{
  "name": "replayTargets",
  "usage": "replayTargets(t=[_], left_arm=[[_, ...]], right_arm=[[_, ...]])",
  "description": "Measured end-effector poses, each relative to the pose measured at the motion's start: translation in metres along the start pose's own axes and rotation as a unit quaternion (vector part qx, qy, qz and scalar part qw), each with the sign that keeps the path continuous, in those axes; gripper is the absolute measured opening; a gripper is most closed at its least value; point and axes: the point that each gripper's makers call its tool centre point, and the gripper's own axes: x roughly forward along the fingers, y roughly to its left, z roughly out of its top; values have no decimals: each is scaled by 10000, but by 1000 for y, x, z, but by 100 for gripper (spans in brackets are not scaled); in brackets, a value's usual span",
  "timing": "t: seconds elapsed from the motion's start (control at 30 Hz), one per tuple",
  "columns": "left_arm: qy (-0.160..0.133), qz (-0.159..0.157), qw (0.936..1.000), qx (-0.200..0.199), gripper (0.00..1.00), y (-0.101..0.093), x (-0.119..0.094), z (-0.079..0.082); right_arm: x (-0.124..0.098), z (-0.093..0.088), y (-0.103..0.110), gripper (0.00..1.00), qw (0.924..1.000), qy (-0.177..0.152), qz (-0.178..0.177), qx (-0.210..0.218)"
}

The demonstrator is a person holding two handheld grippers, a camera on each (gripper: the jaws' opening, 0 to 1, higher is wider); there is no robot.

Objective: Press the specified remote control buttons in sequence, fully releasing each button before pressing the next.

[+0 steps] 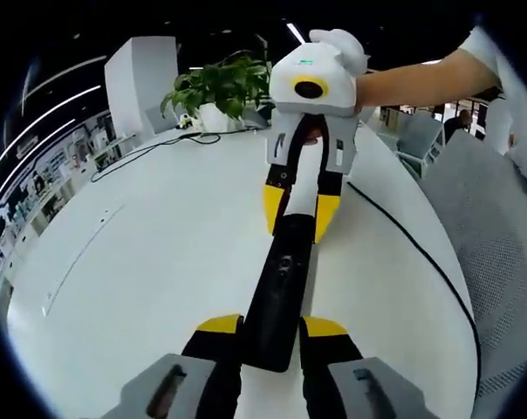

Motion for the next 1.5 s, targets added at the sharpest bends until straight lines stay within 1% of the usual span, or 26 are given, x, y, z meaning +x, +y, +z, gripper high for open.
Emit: replayTargets(t=[0.13,0.53,0.8,0.87,0.9,0.93,0.97,1.0,1.27,1.5], left_arm=[[26,28,10000,3,24,1,2,-1],[43,40,10000,16,24,5,2,-2],[-22,16,10000,16,24,5,2,-2],[74,-3,9999,118,24,4,3,-2],[217,5,9993,315,24,5,3,-4],[259,-3,9988,426,24,5,2,-4],[294,3,9994,158,24,4,1,-2],[292,-12,9993,244,24,4,1,-1],[260,-82,9992,276,23,5,-3,-3],[361,-87,9988,321,22,5,-2,-4]], right_arm=[[1,-4,-4,20,10000,71,-3,-53],[2,-1,-6,20,9998,114,-20,-142],[1,-1,-6,20,9998,107,-16,-145],[2,-2,-6,20,9997,147,-6,-185],[2,-1,-6,20,9996,167,0,-209],[1,-2,-6,19,9995,206,12,-232],[1,-2,-6,19,9995,200,16,-237],[1,-2,-6,19,9995,201,23,-233],[1,-2,-7,19,9997,130,20,-201],[1,-2,-8,20,9997,110,43,-207]])
